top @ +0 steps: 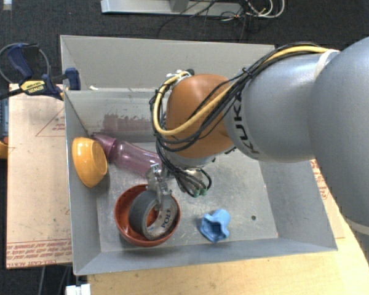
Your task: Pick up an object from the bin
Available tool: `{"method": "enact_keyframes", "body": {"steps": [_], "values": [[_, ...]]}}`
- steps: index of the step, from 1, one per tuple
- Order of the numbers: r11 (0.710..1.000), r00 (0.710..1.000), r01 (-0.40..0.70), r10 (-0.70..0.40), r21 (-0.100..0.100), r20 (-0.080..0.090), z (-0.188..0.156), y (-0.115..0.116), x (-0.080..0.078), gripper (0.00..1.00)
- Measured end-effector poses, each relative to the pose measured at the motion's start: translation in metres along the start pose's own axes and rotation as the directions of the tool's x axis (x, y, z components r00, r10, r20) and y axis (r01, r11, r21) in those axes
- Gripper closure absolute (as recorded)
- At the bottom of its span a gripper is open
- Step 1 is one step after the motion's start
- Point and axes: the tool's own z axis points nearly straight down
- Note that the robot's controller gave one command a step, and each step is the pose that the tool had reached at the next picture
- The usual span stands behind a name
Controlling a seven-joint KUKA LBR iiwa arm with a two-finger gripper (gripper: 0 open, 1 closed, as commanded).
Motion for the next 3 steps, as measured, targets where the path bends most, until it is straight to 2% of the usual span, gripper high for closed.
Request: {"method": "enact_keyframes", "body": {"steps": [1,2,3], "values": [[0.99,0.99,-0.138,0.138,-0.018,0.024,0.026,0.036,-0.062,1.0],[0.965,0.965,0.262,-0.262,0.0,0.02,0.034,0.065,-0.065,1.0],[0.975,0.974,0.224,-0.223,-0.004,0.033,0.043,0.068,-0.054,1.0]]}}
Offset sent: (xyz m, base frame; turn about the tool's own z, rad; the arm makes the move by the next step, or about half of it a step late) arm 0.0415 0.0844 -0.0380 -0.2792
